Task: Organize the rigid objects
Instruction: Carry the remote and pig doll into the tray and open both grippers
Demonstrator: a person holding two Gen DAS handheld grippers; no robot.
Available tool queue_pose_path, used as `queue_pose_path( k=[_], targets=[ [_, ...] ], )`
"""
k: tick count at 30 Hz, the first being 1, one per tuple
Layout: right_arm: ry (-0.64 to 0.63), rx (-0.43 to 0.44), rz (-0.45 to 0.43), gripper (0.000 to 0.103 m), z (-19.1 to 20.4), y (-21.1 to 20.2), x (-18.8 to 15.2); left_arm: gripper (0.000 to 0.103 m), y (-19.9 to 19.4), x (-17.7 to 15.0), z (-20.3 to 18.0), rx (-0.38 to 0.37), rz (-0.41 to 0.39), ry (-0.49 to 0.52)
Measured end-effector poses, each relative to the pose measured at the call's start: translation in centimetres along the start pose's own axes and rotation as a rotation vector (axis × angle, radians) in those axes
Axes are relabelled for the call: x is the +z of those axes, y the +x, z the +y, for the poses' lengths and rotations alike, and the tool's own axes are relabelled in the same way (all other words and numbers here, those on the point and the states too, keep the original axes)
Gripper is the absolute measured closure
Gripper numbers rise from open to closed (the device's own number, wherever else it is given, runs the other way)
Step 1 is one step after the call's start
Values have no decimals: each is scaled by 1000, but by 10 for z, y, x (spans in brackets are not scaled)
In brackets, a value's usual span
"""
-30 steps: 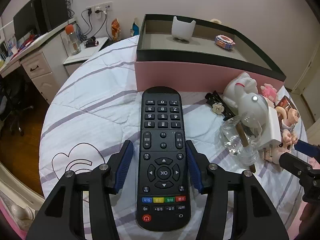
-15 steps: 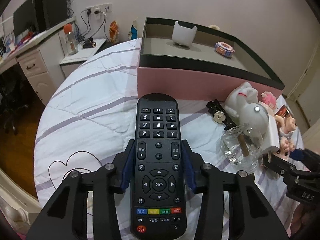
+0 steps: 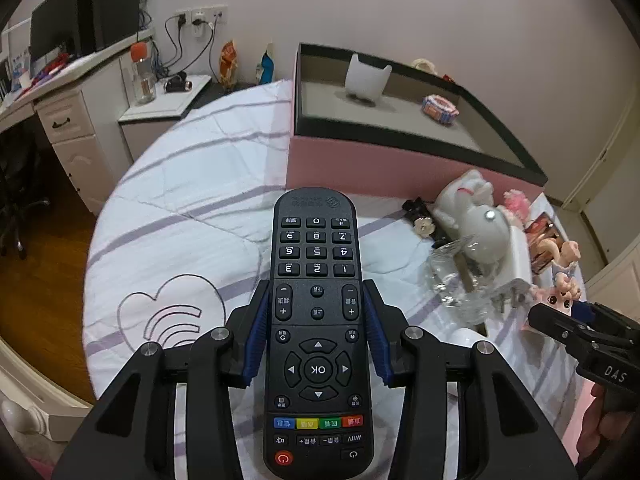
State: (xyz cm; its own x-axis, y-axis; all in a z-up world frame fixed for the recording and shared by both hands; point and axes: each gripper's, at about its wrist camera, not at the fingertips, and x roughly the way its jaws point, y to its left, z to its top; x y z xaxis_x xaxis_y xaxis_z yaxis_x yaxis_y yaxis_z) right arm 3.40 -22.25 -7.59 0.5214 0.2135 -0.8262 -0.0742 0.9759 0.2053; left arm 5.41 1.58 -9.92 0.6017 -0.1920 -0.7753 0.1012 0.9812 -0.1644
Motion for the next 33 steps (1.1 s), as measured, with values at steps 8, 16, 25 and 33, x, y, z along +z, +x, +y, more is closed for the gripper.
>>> queue_pose_path(
  k=[8, 16, 25, 33],
  targets=[
    [-2, 20, -50, 43, 2, -30, 9, 59, -36, 13, -6, -14, -59, 21],
    [-20, 13, -76, 50, 3, -40, 22, 59, -53, 35, -16, -23, -106, 47],
    [-14, 31, -55, 50, 1, -34, 17, 59, -50, 36, -26, -35, -98, 67],
    [-33, 60, -106, 50, 7, -56, 32, 59, -57, 47, -32, -37, -119, 84]
  ],
)
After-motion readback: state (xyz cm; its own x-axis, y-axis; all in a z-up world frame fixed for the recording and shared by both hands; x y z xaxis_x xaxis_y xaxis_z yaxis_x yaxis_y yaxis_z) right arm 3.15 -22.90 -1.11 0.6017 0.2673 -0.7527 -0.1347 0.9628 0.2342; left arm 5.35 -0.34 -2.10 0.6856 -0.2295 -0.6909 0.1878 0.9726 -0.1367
